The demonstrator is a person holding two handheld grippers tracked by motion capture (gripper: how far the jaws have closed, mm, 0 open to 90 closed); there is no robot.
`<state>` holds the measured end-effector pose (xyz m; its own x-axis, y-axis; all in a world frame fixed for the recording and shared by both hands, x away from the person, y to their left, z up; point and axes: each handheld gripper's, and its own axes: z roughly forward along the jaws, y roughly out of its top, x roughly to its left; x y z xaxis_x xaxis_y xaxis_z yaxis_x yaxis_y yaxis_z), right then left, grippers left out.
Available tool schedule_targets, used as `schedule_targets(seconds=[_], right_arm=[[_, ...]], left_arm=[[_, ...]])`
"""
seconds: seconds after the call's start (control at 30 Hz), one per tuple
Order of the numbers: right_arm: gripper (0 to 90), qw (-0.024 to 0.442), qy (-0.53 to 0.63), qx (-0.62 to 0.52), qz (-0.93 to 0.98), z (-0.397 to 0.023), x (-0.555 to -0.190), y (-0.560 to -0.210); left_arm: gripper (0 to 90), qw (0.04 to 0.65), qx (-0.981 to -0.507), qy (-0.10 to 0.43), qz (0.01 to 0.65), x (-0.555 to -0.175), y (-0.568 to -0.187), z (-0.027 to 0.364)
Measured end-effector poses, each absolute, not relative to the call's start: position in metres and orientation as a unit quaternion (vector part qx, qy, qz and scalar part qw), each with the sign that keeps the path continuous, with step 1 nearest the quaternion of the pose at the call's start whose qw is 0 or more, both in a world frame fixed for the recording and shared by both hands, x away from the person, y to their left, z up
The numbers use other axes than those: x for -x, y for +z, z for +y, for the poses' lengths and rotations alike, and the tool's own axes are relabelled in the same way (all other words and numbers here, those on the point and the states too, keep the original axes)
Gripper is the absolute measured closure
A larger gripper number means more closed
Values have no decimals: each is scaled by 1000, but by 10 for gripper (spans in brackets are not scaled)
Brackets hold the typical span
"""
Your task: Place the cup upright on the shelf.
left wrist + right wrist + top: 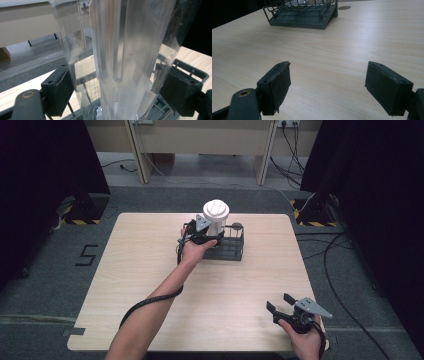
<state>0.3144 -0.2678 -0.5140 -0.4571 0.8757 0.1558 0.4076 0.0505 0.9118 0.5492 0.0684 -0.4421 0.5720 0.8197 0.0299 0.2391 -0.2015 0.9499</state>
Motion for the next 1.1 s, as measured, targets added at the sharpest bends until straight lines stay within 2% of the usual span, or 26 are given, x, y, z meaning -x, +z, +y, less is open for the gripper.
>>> schedule_targets(seconds=[0.8, 1.1], right_arm=[[210, 228, 506, -466, 689, -267, -315, -514], [210, 229, 505, -465, 690, -267, -315, -514]], left_arm=[[170, 508, -725, 267, 381, -548, -450, 70], [150, 506, -725, 278, 375, -544, -446, 71]])
